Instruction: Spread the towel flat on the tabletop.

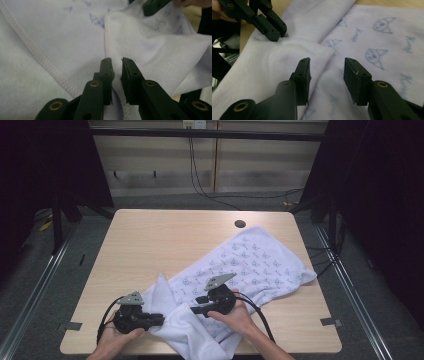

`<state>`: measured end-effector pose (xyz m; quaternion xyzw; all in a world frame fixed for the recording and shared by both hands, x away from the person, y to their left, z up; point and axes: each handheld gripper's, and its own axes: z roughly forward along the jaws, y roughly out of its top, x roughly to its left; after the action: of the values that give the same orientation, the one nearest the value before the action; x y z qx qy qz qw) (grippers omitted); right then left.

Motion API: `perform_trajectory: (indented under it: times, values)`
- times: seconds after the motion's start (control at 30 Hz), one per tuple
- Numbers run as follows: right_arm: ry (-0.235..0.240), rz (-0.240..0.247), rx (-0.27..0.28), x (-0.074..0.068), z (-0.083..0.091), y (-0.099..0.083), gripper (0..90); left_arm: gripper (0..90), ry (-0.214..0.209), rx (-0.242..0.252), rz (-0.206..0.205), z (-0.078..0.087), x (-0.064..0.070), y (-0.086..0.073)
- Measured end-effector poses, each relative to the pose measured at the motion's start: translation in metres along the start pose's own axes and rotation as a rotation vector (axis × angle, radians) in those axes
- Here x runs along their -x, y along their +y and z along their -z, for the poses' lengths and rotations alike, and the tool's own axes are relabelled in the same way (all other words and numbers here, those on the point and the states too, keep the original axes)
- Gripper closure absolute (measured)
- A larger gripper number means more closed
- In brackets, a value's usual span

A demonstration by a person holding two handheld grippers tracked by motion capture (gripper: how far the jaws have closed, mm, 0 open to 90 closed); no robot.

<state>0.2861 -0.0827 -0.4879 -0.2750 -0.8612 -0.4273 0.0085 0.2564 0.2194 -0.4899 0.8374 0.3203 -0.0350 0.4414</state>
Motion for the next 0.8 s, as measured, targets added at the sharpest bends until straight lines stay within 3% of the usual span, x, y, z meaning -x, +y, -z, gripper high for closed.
perform_trajectory:
  times: [0.03,0.07,0.13,0.27,0.4,0.47,0.57,0.6,0.63,0.7,0.8]
  values:
    - [0.015,-0.002,0.003,-0.001,-0.005,0.001,57.3,78.2,0.010,0.056,-0.004,0.005,-0.001,0.003]
    - [0.027,0.002,-0.004,-0.002,-0.009,0.002,56.7,78.2,0.046,0.084,-0.015,0.008,-0.003,0.008]
    - [0.033,0.006,-0.011,-0.005,-0.016,0.003,54.8,77.9,0.085,0.115,0.024,0.008,-0.015,0.014]
    - [0.001,0.014,0.011,-0.005,-0.026,0.005,51.9,71.6,0.174,0.091,0.082,-0.002,-0.044,0.022]
    - [0.010,-0.018,0.000,0.001,-0.035,0.008,52.9,67.3,0.188,0.088,0.112,-0.011,-0.062,0.027]
    - [0.011,-0.006,-0.016,-0.001,-0.038,0.009,56.2,67.5,0.201,0.052,0.112,-0.014,-0.066,0.025]
    - [-0.001,0.030,-0.026,-0.005,-0.038,0.009,77.6,69.6,0.187,0.054,0.123,-0.010,-0.067,0.021]
    - [-0.021,0.029,-0.010,-0.007,-0.036,0.008,84.8,69.6,0.188,0.050,0.118,-0.009,-0.066,0.019]
    - [-0.008,0.025,0.014,-0.007,-0.033,0.007,88.4,69.6,0.191,0.050,0.123,-0.008,-0.065,0.018]
    - [-0.022,0.026,0.048,-0.008,-0.025,0.006,89.0,69.6,0.210,0.039,0.118,-0.006,-0.058,0.015]
    - [-0.001,0.017,0.062,-0.005,-0.005,0.003,89.2,69.5,0.188,0.022,0.139,-0.001,-0.050,0.009]
